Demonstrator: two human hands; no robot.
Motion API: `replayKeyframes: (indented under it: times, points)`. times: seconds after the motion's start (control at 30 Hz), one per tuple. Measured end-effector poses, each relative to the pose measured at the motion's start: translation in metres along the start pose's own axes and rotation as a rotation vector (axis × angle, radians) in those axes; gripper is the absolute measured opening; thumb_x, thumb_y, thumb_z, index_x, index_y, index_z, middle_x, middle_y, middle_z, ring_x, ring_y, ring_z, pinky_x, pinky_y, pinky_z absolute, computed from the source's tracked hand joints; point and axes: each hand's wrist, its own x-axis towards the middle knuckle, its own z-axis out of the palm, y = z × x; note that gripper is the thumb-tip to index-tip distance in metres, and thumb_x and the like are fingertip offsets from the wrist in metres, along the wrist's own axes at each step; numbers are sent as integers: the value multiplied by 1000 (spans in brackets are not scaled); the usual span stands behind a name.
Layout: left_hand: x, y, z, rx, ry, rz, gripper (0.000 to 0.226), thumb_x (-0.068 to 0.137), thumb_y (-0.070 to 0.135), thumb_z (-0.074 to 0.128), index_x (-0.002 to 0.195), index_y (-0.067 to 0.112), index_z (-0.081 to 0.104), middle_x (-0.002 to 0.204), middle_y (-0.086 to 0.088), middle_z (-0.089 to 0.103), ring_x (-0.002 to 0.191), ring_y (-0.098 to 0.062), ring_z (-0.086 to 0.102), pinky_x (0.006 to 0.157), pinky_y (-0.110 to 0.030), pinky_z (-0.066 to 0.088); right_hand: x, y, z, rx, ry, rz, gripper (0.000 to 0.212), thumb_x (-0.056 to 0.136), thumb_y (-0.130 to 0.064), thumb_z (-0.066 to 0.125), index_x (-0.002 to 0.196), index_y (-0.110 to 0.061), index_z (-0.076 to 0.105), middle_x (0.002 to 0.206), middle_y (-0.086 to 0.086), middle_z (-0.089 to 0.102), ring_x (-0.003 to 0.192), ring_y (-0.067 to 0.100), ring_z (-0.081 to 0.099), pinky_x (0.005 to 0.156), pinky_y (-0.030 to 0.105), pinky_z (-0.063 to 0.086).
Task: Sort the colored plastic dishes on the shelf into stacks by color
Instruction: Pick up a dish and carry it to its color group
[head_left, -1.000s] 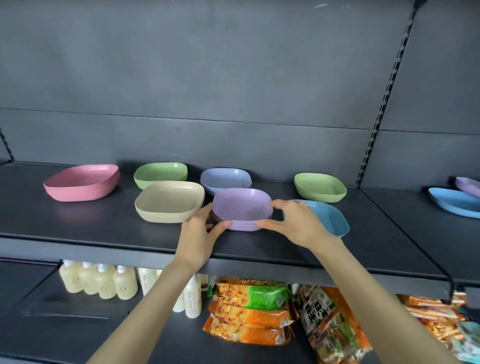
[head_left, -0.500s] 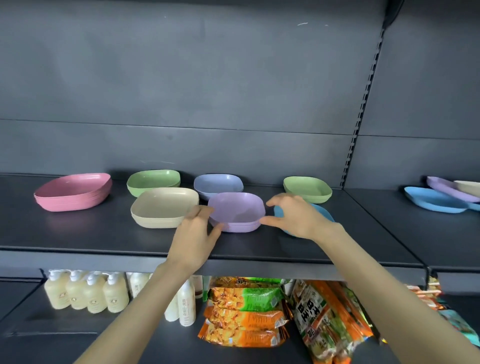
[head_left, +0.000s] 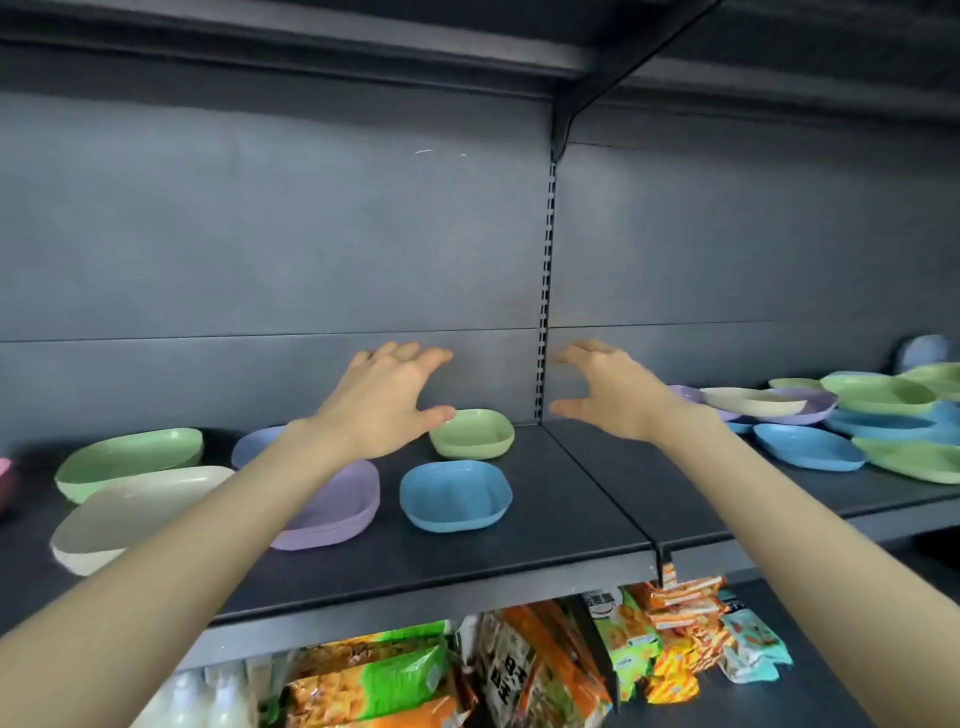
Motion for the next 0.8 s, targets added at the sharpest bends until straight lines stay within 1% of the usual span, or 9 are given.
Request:
replayKeyframes:
  times: [0.13, 0.3, 0.4, 0.5, 0.6, 0.8]
  points:
    - [29, 59, -4, -116, 8, 45, 68, 88, 48, 58, 145, 24, 31, 148, -2, 37, 137, -24, 30, 110, -35, 22, -27, 59, -35, -37, 56, 58, 59, 87, -33, 64, 140, -19, 41, 147, 3, 35, 131, 26, 37, 101, 39, 39]
    - [58, 148, 1, -154, 37, 91, 66, 89, 48, 56, 145, 25, 30, 147, 0, 39, 134, -21, 31, 107, -34, 23, -69, 134, -75, -59, 95, 111, 60, 87, -36, 65, 139, -16, 42, 145, 2, 36, 129, 25, 39, 100, 42, 41]
    - [71, 201, 12, -136, 24, 111, 67, 90, 49, 54, 147, 26, 27, 151, 1, 33, 139, -21, 25, 110, -35, 20, -93, 180, -91, -89, 89, 134, 60, 88, -39, 63, 139, -15, 42, 145, 2, 36, 131, 26, 37, 100, 42, 40]
    - [80, 245, 27, -144, 1, 113, 67, 90, 49, 53, 147, 26, 26, 152, 1, 32, 139, -20, 25, 110, -35, 20, -111, 222, -99, -92, 80, 143, 58, 87, -34, 63, 138, -14, 43, 142, 7, 38, 129, 29, 39, 99, 41, 40]
    - [93, 277, 39, -136, -33, 114, 65, 91, 48, 52, 147, 27, 26, 150, 1, 34, 136, -20, 28, 109, -35, 22, -122, 260, -104, -78, 48, 153, 60, 86, -32, 66, 138, -11, 44, 141, 10, 39, 130, 32, 38, 102, 37, 37]
    - [136, 317, 58, -149, -38, 118, 65, 91, 47, 53, 147, 26, 26, 150, 1, 35, 137, -18, 28, 108, -33, 22, -116, 321, -103, -48, 64, 153, 58, 86, -30, 66, 138, -14, 44, 146, 6, 37, 129, 29, 39, 100, 35, 38]
